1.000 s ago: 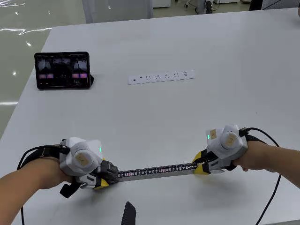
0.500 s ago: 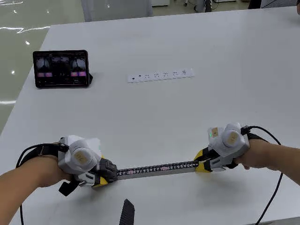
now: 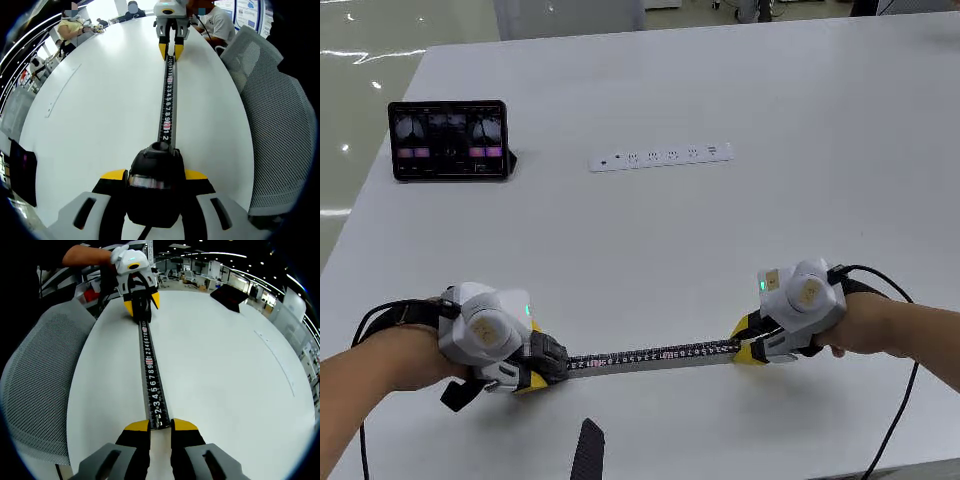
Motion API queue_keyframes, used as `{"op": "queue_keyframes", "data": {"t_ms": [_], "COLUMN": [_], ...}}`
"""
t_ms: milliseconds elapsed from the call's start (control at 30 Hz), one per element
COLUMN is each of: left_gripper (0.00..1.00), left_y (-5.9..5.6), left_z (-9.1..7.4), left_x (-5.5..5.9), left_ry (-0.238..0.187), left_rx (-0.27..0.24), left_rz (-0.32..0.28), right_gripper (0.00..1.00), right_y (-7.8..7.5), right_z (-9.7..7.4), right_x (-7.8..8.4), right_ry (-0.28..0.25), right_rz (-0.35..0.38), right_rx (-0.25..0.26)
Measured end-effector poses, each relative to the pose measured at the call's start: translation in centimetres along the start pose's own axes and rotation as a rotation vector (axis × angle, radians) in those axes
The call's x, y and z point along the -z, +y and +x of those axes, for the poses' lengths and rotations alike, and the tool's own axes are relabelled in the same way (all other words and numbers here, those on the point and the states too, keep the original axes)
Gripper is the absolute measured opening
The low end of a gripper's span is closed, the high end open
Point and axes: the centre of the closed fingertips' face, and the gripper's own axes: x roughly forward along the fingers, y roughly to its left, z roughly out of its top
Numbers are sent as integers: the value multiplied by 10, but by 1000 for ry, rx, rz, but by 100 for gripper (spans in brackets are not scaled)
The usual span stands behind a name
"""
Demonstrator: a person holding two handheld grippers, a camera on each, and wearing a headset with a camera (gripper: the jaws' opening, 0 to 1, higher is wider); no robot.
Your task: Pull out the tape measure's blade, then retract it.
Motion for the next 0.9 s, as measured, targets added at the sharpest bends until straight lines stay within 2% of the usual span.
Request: {"op": "queue_keyframes", "data": {"t_ms": [367, 567, 667, 767, 900], "left_gripper": [37, 36, 40, 40, 46], "left_y": [0, -1, -3, -1, -1], "left_z": [-2, -8, -11, -12, -15], "left_x": [0, 1, 0, 0, -3], "left_ry": [7, 16, 8, 10, -2], "left_rx": [11, 38, 54, 49, 54], "left_rz": [-5, -18, -24, -24, -33], "right_gripper": [12, 13, 15, 15, 18], "right_y": [1, 1, 3, 5, 7], "right_z": [1, 1, 2, 2, 1], "right_x": [0, 0, -1, 0, 1], "right_ry": [45, 75, 78, 88, 95], "right_rz": [-56, -98, -110, -121, -135], "right_rx": [-9, -12, -19, -27, -36]}}
